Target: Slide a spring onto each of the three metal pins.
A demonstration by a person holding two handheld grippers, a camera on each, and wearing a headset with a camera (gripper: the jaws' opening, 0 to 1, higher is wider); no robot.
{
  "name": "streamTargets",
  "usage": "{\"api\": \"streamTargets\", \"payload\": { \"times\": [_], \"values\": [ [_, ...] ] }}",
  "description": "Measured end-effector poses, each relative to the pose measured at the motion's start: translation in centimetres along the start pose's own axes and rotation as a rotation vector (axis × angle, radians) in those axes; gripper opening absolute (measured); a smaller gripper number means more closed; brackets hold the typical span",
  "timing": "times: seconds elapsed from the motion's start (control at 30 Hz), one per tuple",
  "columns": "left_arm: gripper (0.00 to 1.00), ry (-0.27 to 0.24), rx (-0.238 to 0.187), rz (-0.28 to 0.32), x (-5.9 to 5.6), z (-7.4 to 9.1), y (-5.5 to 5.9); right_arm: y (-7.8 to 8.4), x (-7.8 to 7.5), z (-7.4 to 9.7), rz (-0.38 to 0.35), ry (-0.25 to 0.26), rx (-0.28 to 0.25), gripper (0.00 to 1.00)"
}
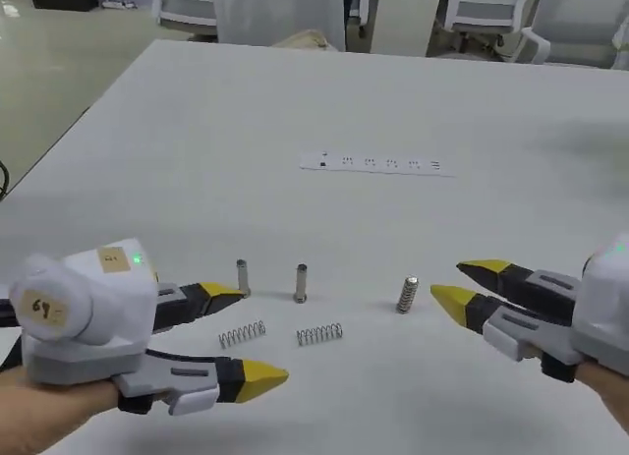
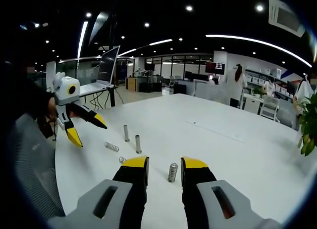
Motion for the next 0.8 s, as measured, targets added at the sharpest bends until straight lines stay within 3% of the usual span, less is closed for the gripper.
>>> {"api": "streamTargets", "payload": {
  "times": [0.23, 0.4, 0.8],
  "values": [
    [0.49, 0.023, 0.034, -0.011, 0.2, -2.6, 0.7, -1.0, 0.3, 0.8, 0.002, 0.012, -0.024, 0.23],
    [0.46, 0.012, 0.041, -0.032, 0.7, -4.4, 1.0, -1.0, 0.4, 1.2, -0.007, 0.023, -0.030, 0.23],
    [0.34, 0.004, 0.087, -0.061, 1.6, -6.9, 2.2, -0.7, 0.8, 1.3, -0.032, 0.023, -0.022, 0.23]
  ]
}}
Point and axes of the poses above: the centre of the closed fingertips' face, and the gripper's own axes: z roughly backward along the fingers, x roughly to its left, y roughly out of its underside, the point moved 1 cm from there along z, roughly backward along the fingers, and after that the axes turned 15 degrees about z, right-handed, at the moved point
